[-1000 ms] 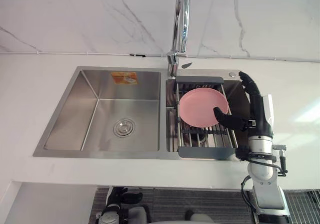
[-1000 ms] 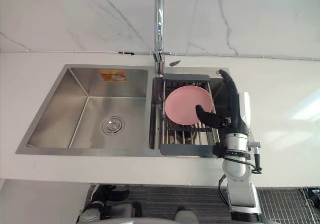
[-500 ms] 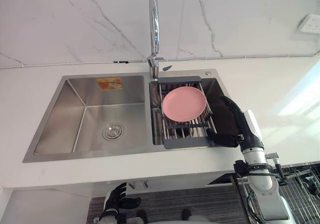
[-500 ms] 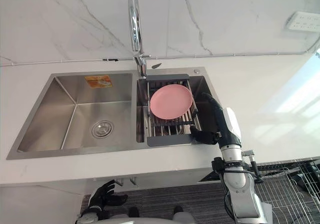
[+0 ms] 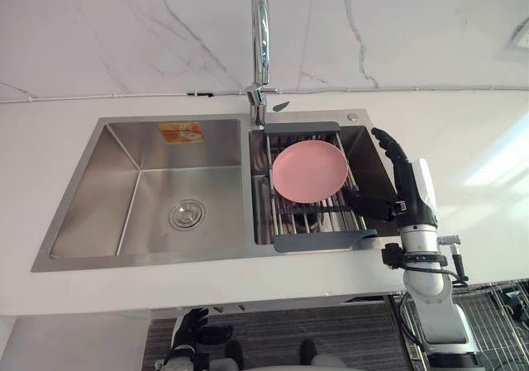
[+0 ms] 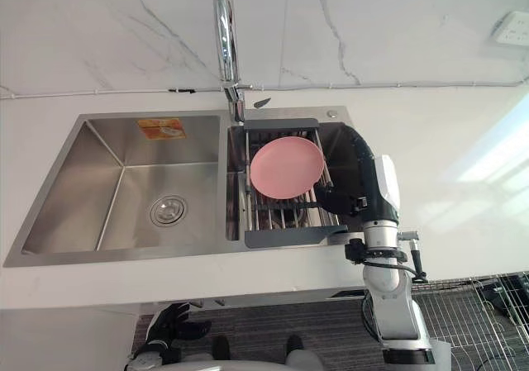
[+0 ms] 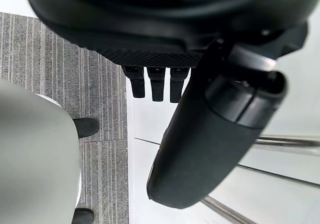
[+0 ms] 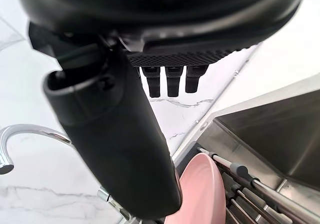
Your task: Walk over to the sink, pick up the cup, carry it to the dishwasher, place the cup inside the dishwasher, then close the dishwasher door
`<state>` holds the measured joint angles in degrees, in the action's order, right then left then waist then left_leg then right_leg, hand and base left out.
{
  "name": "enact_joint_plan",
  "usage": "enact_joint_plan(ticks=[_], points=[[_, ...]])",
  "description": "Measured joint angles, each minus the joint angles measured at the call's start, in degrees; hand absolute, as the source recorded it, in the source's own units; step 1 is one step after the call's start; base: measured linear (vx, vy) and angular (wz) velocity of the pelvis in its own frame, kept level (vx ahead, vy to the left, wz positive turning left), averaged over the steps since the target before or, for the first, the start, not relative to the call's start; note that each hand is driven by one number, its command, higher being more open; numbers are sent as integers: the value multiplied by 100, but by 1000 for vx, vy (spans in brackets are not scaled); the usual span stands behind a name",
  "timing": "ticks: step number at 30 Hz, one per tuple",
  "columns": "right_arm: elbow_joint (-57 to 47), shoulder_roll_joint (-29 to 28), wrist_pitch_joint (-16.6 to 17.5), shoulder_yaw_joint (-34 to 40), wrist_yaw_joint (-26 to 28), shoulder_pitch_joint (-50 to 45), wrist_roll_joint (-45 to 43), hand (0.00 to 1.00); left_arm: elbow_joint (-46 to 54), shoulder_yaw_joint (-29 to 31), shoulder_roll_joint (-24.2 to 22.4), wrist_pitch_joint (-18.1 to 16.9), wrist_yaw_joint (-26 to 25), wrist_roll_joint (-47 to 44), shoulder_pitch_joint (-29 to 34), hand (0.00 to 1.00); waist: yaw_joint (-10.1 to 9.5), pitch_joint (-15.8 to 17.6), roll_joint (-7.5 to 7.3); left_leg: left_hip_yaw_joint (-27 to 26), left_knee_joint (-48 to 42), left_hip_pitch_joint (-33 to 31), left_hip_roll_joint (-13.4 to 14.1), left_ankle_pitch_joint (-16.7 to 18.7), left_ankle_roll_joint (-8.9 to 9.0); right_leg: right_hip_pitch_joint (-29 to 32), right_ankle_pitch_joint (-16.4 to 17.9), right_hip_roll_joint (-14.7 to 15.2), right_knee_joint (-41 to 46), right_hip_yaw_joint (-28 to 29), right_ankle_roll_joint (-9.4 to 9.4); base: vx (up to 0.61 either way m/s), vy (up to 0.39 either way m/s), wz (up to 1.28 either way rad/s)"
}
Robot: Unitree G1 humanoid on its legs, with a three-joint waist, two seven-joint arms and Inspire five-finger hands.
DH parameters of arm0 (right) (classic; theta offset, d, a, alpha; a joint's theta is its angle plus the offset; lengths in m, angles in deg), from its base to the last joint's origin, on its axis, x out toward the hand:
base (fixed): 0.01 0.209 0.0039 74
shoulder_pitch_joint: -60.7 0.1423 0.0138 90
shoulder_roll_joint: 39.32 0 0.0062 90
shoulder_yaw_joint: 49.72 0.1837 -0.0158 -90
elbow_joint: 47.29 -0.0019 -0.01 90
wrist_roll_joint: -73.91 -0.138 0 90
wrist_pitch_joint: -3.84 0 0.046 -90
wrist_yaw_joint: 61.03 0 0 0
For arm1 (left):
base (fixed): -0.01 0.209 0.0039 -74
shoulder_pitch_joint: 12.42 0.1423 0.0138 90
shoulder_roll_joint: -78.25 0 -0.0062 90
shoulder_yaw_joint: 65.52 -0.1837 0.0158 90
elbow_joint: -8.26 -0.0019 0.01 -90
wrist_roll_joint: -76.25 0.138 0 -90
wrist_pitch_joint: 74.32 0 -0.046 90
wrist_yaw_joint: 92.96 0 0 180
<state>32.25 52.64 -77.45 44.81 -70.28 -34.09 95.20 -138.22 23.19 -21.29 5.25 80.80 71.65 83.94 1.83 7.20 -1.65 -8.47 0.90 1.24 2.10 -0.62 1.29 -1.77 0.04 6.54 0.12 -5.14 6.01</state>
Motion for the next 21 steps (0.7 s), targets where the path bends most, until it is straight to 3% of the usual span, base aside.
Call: enact_joint_plan(ticks=[15,21], points=[[455,1215,44,-188,288,27,365,90,0,21,0,-6,19,1,28,90,47,0,0,-16,143,74,-16,-77,5,5,0,7,5,5,-2,-29,-2,-1],[736,1435,65,-423,406,227,495,90,0,12,2,-16,35,3,38,90,62,0,0,2,266,129,-32,-142,-3,2,-3,10,4,-19,-5,0,-1,1]])
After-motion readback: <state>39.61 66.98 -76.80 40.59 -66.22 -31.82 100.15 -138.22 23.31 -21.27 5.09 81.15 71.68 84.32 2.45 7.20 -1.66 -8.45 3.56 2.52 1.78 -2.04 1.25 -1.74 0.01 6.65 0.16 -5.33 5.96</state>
